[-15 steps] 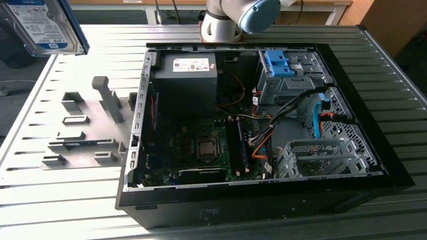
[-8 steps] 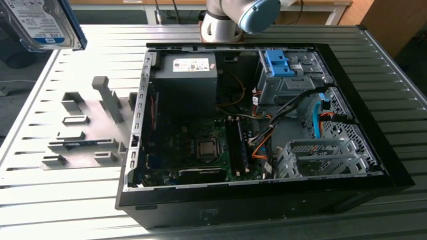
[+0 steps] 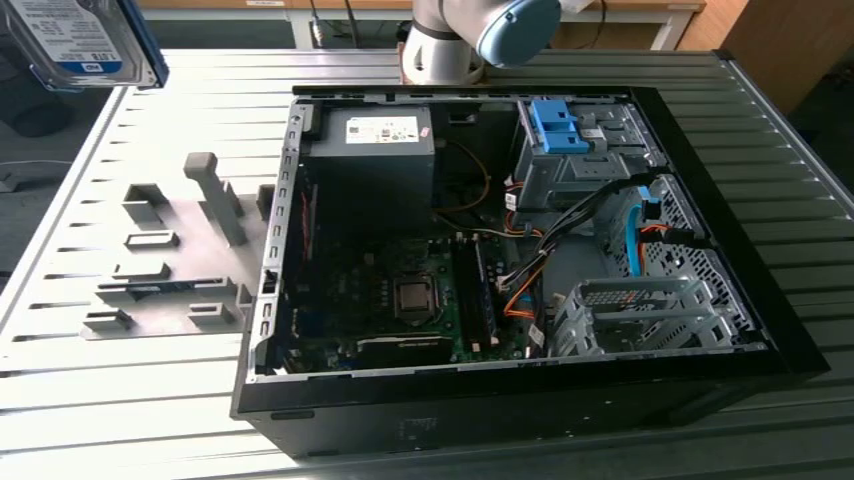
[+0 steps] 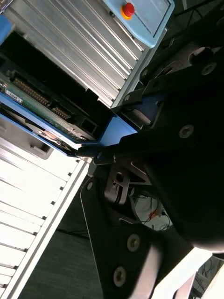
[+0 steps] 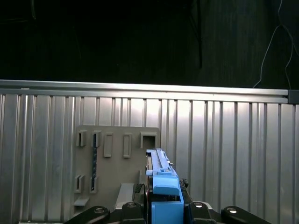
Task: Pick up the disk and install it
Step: 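Pick up the disk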
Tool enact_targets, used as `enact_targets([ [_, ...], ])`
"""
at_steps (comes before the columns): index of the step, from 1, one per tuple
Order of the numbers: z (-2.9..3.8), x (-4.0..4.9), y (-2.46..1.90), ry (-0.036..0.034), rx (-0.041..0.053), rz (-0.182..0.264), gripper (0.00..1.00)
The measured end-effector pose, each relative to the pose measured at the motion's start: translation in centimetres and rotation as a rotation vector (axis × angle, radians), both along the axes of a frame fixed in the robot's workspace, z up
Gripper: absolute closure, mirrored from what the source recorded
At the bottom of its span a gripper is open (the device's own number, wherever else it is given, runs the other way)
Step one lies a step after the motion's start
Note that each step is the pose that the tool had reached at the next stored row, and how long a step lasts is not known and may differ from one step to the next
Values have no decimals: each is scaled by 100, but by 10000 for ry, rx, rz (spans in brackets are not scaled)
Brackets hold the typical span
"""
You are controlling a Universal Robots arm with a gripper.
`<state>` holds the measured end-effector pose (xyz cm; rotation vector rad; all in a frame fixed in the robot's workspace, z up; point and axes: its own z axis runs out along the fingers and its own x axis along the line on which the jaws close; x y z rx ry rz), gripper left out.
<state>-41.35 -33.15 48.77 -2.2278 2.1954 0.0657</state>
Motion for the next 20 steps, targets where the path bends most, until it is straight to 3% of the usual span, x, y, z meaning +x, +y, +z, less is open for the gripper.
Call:
enact_targets([
  [9, 0, 18, -1, 0, 0, 2, 63],
  [20, 0, 128, -1, 0, 0, 1, 63],
])
